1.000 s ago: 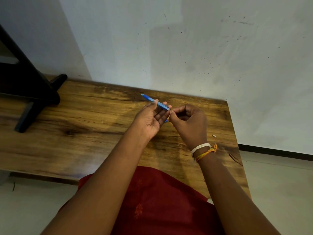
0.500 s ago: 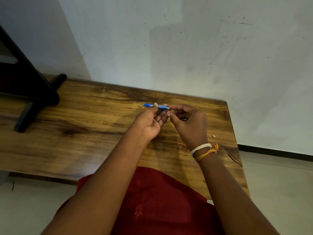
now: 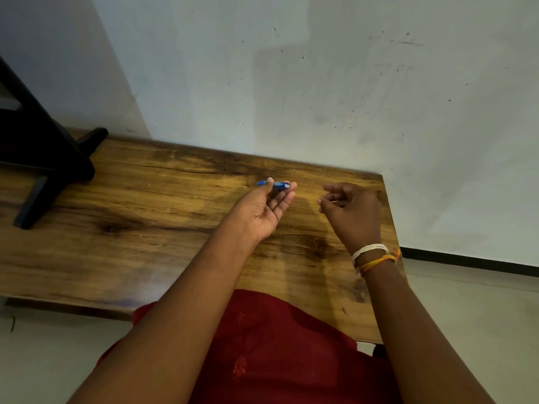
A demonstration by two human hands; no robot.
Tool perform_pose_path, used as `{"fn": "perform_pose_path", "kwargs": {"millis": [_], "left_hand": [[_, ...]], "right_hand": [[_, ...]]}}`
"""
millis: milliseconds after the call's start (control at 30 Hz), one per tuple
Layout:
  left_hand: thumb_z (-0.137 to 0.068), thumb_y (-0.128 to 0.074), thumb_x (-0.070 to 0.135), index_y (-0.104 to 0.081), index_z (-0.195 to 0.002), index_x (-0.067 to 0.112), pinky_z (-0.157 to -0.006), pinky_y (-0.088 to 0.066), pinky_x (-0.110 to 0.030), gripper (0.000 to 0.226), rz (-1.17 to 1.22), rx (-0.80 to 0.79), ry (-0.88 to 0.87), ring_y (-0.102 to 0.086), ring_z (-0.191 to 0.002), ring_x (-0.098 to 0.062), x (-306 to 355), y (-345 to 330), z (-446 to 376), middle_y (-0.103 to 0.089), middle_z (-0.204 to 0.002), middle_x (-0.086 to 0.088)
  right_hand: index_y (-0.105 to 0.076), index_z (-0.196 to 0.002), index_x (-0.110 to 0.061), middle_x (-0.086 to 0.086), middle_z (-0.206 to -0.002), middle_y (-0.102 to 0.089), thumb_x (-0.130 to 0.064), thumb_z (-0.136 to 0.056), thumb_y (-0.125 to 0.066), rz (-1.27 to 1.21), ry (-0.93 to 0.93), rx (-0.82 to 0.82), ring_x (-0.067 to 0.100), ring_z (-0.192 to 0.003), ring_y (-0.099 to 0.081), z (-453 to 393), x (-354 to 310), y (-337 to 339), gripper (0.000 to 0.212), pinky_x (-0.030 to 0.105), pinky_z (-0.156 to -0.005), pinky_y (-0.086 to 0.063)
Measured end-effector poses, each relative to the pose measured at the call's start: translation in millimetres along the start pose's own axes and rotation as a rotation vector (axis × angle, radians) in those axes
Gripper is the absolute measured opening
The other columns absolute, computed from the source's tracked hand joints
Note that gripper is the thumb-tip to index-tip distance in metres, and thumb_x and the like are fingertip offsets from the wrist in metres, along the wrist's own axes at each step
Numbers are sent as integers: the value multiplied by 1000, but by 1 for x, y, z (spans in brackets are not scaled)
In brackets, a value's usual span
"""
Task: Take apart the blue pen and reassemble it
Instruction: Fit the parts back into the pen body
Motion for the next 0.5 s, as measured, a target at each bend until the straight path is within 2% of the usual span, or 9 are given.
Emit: {"fn": "perform_pose_path", "kwargs": {"millis": [67, 100, 133, 167, 233, 333, 500], "left_hand": [[-98, -49, 8, -55, -109, -2, -51, -59, -26, 17, 30, -12, 29, -71, -55, -18, -4, -4, 1, -71, -66, -19], [-97, -49, 7, -55, -104, -2, -49, -58, -26, 13, 50, -19, 45, -71, -54, -18, -6, -6, 2, -71, -64, -19], [-97, -49, 6, -56, -100, -2, -49, -58, -27, 11, 64, -25, 59, -71, -54, -19, -9, -9, 2, -71, -63, -20], [-97, -49, 6, -56, -96, -3, -48, -58, -27, 11, 68, -30, 69, -71, -54, -19, -11, -11, 2, -71, -63, -20], [-96, -51, 6, -56, -95, -4, -48, -58, -27, 12, 63, -39, 81, -71, -54, -19, -16, -15, 2, -71, -64, -20], [-95, -54, 7, -57, -92, -6, -47, -57, -26, 13, 39, -48, 98, -72, -56, -19, -24, -19, 1, -72, -66, -20], [-94, -54, 7, -57, -93, -5, -49, -58, -26, 12, 14, -51, 114, -72, -57, -19, -38, -29, 2, -72, -67, -20]], "right_hand": [[-73, -100, -13, 3, -83, -73, -10, -80, -70, 65, -49, 36, 16, -78, -70, -3, 14, 12, 20, 10, -70, -50], [-73, -98, -12, 4, -83, -73, -9, -81, -68, 103, -74, 57, 15, -78, -68, -4, 20, 17, 18, 1, -63, -42], [-73, -97, -12, 5, -85, -73, -9, -81, -66, 141, -98, 77, 13, -77, -66, -4, 26, 23, 18, -2, -58, -37], [-74, -96, -11, 6, -88, -73, -9, -82, -65, 177, -123, 90, 12, -76, -62, -4, 31, 27, 17, 1, -58, -36], [-74, -97, -10, 7, -92, -73, -10, -82, -64, 231, -174, 97, 14, -78, -60, -2, 40, 34, 18, 13, -69, -40], [-74, -98, -8, 12, -100, -72, -6, -81, -60, 263, -268, 115, 28, -93, -65, -1, 54, 47, 22, 25, -80, -43], [-74, -97, -5, 15, -104, -70, -5, -85, -60, 282, -373, 91, 33, -100, -63, 1, 71, 65, 19, 26, -80, -40]]}}
Point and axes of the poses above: each hand's wrist, its own z-axis away from the middle knuckle, its own y-axis out of the back of the hand, x = y × z, the point moved 7 cm from there along -z, towards the middle knuckle
